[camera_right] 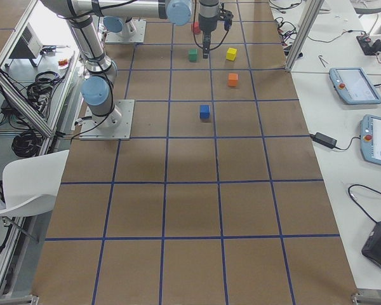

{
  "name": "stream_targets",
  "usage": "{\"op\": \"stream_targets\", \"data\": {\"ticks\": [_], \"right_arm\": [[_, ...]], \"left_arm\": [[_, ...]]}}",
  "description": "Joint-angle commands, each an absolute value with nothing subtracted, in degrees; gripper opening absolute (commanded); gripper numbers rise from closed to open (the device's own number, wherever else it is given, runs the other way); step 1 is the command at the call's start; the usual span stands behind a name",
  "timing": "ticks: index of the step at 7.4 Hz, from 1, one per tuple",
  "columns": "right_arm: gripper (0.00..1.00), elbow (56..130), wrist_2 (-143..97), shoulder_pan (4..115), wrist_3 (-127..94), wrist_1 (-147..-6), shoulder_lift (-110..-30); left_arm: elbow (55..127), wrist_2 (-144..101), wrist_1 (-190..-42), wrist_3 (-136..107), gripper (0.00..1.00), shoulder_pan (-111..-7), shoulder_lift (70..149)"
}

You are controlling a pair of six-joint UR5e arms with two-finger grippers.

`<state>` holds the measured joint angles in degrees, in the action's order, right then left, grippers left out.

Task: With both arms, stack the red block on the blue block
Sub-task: 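Move the left gripper down toward the red cube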

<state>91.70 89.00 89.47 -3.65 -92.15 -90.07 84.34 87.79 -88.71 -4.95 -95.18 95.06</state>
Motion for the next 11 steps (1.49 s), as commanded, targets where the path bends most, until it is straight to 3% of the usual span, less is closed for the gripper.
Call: {"op": "stream_targets", "data": {"ticks": [1, 9, 11], "right_arm": [[1.0, 91.7, 88.7, 89.6, -4.1, -92.4, -90.1], [1.0, 88.8, 88.1, 89.6, -9.4, -92.1, -88.6], [1.0, 88.8, 88.4, 89.6, -9.1, -92.2, -88.5]], "left_arm": [[85.9, 88.3, -89.5, -4.8, 1.0, -95.2, 93.9], [94.6, 88.2, -88.0, -0.4, 1.0, -90.5, 89.2], [97.9, 88.0, -87.3, 4.9, 1.0, -85.0, 89.2]]}}
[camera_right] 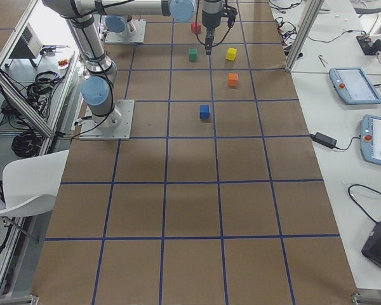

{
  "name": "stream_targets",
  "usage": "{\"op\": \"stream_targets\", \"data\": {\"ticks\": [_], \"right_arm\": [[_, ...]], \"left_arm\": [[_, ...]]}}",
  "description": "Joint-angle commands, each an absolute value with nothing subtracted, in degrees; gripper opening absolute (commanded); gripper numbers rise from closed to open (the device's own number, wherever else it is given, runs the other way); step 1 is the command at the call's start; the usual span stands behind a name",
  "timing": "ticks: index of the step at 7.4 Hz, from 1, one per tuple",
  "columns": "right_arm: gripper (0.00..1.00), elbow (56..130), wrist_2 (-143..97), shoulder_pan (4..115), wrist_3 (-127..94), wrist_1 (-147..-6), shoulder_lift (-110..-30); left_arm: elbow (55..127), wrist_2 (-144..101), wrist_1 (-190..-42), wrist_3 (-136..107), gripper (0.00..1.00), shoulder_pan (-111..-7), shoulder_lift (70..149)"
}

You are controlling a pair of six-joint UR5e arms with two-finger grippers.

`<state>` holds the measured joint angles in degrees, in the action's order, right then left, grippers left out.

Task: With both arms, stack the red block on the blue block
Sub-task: 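Move the left gripper down toward the red cube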

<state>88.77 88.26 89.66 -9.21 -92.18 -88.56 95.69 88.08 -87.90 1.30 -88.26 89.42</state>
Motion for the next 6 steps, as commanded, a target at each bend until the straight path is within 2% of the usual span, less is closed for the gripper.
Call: {"op": "stream_targets", "data": {"ticks": [1, 4, 6], "right_arm": [[1.0, 88.9, 88.5, 89.6, -8.7, -92.2, -88.4], [1.0, 89.1, 88.4, 89.6, -8.4, -92.5, -88.4], [1.0, 89.1, 88.4, 89.6, -8.3, -92.5, -88.4]], "left_arm": [[101.0, 88.2, -83.6, 7.2, 1.0, -82.4, 90.7], [118.3, 88.3, -58.5, 14.7, 1.0, -73.8, 92.9], [122.4, 88.5, -54.3, 14.2, 1.0, -73.1, 95.3]]}}
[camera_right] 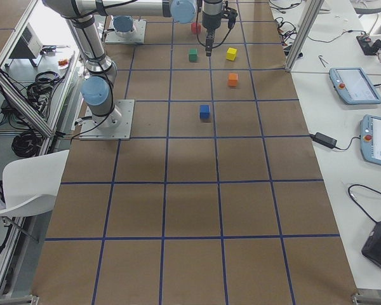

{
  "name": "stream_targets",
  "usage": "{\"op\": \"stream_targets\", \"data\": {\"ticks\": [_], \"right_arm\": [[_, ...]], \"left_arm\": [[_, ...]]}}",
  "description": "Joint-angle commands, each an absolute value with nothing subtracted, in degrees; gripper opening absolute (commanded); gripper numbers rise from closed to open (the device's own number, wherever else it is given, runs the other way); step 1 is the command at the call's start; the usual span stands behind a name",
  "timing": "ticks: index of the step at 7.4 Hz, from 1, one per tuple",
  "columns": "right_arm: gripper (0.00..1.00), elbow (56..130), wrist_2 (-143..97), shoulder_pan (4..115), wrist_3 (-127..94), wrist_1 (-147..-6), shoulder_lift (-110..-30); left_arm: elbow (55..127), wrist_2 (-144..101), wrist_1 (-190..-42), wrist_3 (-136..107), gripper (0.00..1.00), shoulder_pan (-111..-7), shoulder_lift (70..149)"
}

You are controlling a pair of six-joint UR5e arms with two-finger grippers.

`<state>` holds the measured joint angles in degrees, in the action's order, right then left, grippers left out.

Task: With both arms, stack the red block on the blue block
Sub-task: 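Close the left gripper on the red cube and lift it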

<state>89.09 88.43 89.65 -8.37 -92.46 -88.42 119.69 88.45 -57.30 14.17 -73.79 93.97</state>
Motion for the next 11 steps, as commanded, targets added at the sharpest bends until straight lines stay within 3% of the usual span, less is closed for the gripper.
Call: {"op": "stream_targets", "data": {"ticks": [1, 3, 4, 5, 6, 7, 8, 11], "right_arm": [[1.0, 89.0, 88.1, 89.6, -8.5, -92.5, -88.4], [1.0, 89.1, 88.3, 89.6, -8.4, -92.5, -88.4], [1.0, 89.1, 88.4, 89.6, -8.4, -92.5, -88.4], [1.0, 89.1, 88.4, 89.6, -8.4, -92.5, -88.4], [1.0, 89.2, 88.4, 89.6, -8.3, -92.5, -88.5], [1.0, 89.3, 88.4, 89.6, -8.3, -92.5, -88.5], [1.0, 89.3, 88.4, 89.6, -8.3, -92.5, -88.5], [1.0, 89.3, 88.5, 89.6, -8.3, -92.5, -88.7]], "left_arm": [[123.0, 88.4, -54.1, 13.6, 1.0, -73.1, 97.1], [122.7, 88.5, -53.2, 12.6, 1.0, -73.1, 100.2], [122.9, 88.5, -51.7, 12.5, 0.91, -73.1, 101.5], [122.6, 88.5, -51.0, 12.7, 0.76, -73.1, 102.1], [122.5, 88.7, -50.4, 12.8, 0.5, -73.0, 102.4], [121.6, 91.4, -49.8, 12.8, 0.12, -73.0, 102.2], [119.5, 95.2, -50.3, 12.1, 0.0, -73.5, 101.9], [106.4, 93.5, -62.6, 7.1, 0.0, -81.1, 101.3]]}}
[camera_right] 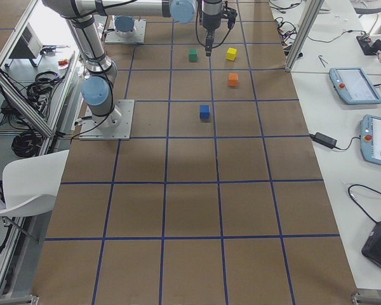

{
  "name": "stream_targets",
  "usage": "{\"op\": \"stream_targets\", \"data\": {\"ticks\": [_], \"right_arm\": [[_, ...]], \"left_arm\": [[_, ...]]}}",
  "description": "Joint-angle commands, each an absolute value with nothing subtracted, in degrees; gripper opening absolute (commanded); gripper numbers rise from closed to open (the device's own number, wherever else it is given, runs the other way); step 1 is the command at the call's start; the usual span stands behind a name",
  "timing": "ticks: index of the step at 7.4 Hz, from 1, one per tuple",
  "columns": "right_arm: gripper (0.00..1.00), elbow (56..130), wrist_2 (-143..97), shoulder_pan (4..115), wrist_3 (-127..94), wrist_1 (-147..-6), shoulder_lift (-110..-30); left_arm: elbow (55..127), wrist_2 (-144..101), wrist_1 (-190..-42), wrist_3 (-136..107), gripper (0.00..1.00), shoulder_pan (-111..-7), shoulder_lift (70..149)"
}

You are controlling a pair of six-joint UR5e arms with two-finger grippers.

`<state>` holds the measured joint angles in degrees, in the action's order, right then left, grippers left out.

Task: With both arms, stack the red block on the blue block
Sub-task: 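Carry the red cube with the left gripper toward the table center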

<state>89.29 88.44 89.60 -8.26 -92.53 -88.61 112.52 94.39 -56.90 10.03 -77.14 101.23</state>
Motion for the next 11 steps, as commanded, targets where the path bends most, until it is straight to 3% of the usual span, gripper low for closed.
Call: {"op": "stream_targets", "data": {"ticks": [1, 3, 6, 11], "right_arm": [[1.0, 89.4, 88.5, 89.6, -8.3, -92.5, -88.6], [1.0, 89.5, 88.5, 89.6, -8.3, -92.5, -88.7], [1.0, 89.5, 88.6, 89.6, -8.3, -92.5, -88.8], [1.0, 89.5, 88.8, 89.6, -8.3, -92.3, -88.8]], "left_arm": [[100.4, 91.5, -69.4, 5.6, 0.0, -85.0, 102.1], [94.6, 86.6, -74.3, 0.4, 0.0, -94.0, 104.4], [93.9, 84.6, -68.7, -6.9, 0.0, -106.2, 108.7], [91.1, 85.2, -63.0, -11.8, 0.07, -115.2, 119.2]]}}
